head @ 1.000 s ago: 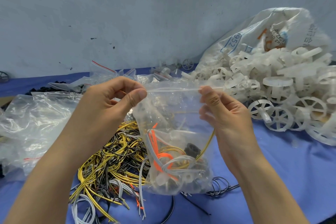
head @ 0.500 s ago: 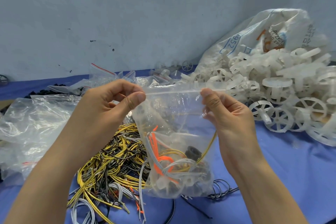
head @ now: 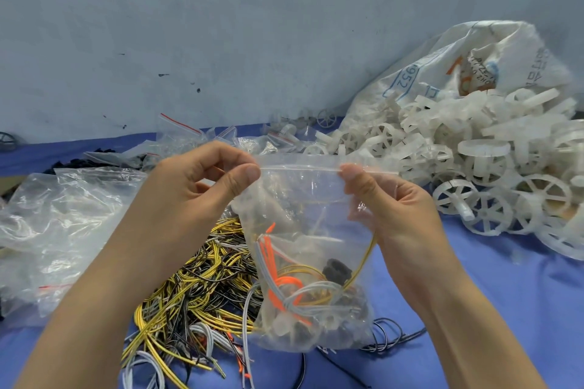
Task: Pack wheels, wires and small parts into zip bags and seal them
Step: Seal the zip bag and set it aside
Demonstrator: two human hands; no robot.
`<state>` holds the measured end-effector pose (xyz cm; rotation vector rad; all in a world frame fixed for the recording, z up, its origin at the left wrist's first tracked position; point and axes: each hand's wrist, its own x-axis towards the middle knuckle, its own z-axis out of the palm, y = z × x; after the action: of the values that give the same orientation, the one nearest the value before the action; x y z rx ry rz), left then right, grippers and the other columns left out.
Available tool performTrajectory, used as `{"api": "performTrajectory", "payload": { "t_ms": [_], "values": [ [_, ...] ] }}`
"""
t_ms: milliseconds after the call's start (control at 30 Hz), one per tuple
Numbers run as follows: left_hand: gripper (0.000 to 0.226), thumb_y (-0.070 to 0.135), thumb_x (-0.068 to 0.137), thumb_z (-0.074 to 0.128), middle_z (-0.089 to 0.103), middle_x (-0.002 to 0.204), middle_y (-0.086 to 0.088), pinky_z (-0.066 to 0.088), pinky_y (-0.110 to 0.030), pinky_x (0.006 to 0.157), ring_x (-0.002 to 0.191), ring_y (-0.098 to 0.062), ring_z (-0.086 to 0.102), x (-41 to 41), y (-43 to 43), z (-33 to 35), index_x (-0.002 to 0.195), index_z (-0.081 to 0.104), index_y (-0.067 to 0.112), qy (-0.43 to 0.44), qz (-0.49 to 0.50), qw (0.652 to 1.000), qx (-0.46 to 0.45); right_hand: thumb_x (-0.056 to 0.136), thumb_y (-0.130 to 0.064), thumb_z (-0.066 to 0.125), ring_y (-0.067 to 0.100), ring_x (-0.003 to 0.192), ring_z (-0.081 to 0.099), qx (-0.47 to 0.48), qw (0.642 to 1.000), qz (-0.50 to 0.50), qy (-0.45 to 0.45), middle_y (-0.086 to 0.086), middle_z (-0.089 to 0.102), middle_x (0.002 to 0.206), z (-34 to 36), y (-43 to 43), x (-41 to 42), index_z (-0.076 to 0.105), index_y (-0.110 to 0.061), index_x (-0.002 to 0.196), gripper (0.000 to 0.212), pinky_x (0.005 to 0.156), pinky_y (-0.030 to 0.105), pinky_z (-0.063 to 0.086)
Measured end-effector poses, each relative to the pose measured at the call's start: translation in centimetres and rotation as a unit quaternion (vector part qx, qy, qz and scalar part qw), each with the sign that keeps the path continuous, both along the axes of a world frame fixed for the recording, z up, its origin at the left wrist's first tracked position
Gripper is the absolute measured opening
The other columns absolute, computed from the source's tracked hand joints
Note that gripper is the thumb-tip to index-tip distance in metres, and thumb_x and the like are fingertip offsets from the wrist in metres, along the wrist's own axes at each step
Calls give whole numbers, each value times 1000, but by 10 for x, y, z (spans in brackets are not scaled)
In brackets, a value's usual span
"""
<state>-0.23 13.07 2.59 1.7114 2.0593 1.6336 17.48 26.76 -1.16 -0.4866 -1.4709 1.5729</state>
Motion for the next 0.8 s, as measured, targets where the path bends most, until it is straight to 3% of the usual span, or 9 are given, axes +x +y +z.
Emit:
{"api": "performTrajectory", "payload": {
  "t_ms": [333,500,667,800],
  "values": [
    [19,50,80,62,71,86,11,58,-50,74,74,-14,66,0,-2,1,93,69,39,2,6,1000,-7,70,-45,76,3,60,57,6,999,-31,9,-14,67,64,3,-4,-1,78,-28,69,17,60,12,47],
    [19,50,80,61,70,86,11,55,-38,71,77,-10,66,-1,-2,1,93,69,40,4,2,1000,-10,70,-42,77,4,60,56,1,999,-41,20,-13,66,64,4,-5,-2,79,-27,71,14,60,13,47],
    [17,50,80,62,70,86,9,58,-45,73,77,-12,66,0,-2,2,93,69,41,6,6,1000,-6,70,-41,76,2,61,58,3,999,-42,26,-14,66,64,5,-7,-2,79,-27,69,14,62,11,47],
    [16,49,81,62,70,84,10,54,-37,70,75,-9,65,1,-2,2,92,69,39,3,0,1000,1,68,-45,74,4,61,57,2,999,-38,18,-14,66,65,6,-7,-2,78,-27,68,19,61,12,48]
  ]
}}
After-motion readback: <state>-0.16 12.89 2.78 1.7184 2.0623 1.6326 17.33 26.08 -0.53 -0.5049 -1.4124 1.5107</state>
